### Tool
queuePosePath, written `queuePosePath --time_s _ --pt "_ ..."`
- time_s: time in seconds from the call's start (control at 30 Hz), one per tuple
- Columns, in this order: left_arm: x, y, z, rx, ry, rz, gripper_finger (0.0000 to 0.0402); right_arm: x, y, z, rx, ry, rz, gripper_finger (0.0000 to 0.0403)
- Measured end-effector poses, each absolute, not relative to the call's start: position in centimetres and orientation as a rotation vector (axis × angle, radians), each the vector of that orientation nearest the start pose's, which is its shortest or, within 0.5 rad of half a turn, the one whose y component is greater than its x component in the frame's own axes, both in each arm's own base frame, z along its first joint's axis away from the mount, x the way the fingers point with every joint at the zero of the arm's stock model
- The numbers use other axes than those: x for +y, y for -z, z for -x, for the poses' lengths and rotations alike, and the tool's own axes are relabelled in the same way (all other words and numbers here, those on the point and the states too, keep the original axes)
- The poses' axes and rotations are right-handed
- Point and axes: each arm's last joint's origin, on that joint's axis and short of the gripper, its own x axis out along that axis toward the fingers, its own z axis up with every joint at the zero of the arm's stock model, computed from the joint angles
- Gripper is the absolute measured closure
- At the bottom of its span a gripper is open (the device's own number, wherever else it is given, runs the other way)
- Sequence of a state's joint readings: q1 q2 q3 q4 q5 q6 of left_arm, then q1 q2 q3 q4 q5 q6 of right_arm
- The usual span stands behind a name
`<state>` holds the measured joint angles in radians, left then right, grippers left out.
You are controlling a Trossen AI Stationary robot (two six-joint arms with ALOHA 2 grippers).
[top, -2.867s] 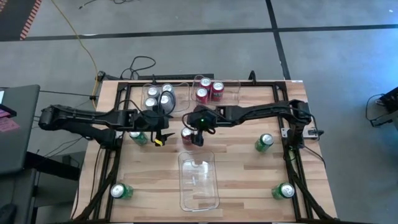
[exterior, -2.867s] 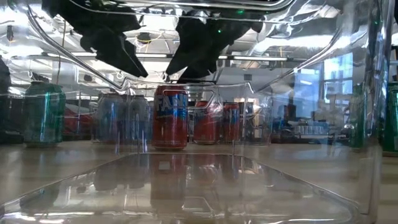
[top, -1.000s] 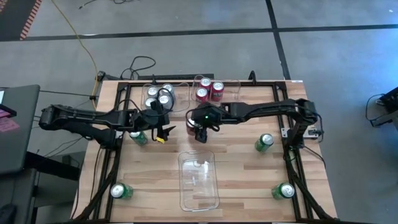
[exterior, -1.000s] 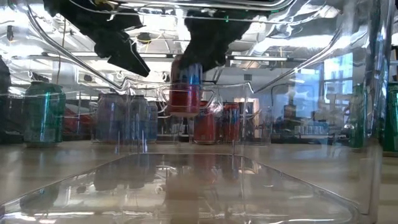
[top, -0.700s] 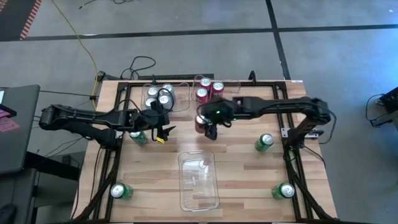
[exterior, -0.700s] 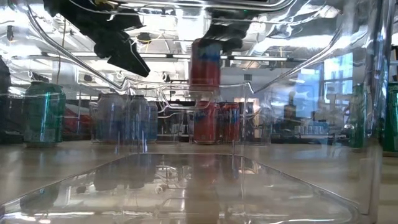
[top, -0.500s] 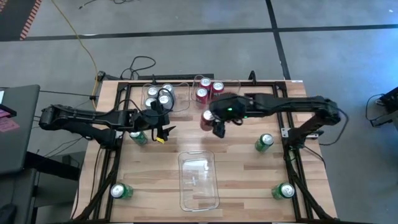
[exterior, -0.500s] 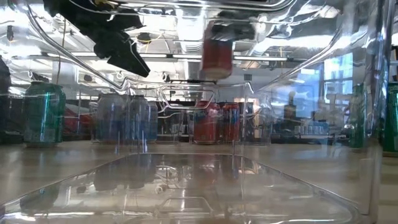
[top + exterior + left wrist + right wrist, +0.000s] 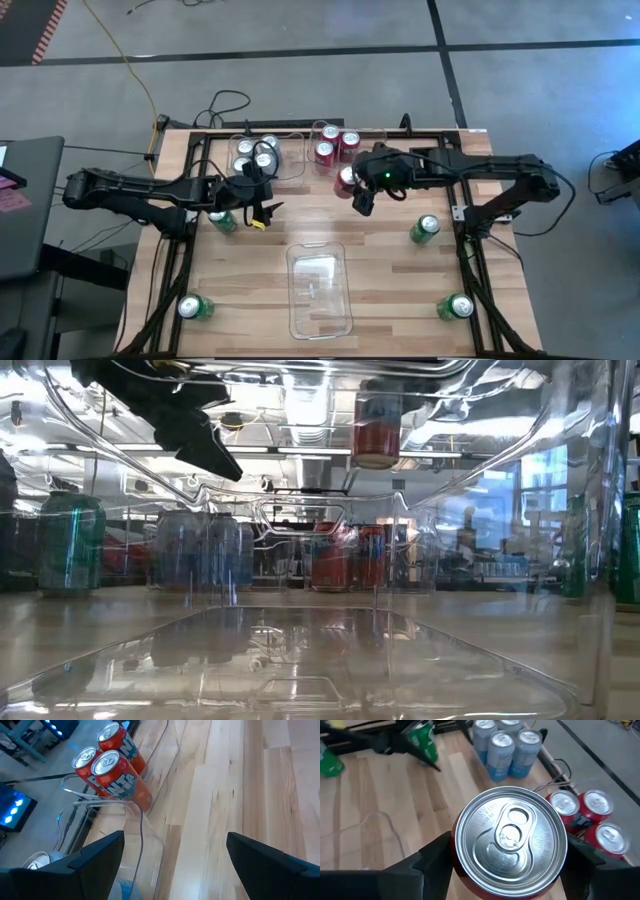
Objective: Sort soda cans
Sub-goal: Put the red soda can into the top right transparent bin
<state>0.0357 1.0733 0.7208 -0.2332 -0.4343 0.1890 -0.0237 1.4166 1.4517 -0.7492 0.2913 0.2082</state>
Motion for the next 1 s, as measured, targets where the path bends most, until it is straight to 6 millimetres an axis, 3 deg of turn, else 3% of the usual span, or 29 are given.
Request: queuePosePath --time_s 0.27,0.6,1.0 --pt "2.0 -25.7 -22.4 0.601 -0.401 -0.303 0.0056 -3.5 -37.3 -29.8 0.629 0.421 -0.102 0.0119" --pt "2.0 -25.7 -22.4 0.603 -0.401 -0.303 0.0056 -6.7 -36.1 -31.0 0.630 0.457 -0.138 0.0119" --pt "2.0 -25.5 -22.3 0.622 -0.398 -0.306 0.0056 -11.4 -31.2 -33.8 0.772 0.550 -0.149 0.0119"
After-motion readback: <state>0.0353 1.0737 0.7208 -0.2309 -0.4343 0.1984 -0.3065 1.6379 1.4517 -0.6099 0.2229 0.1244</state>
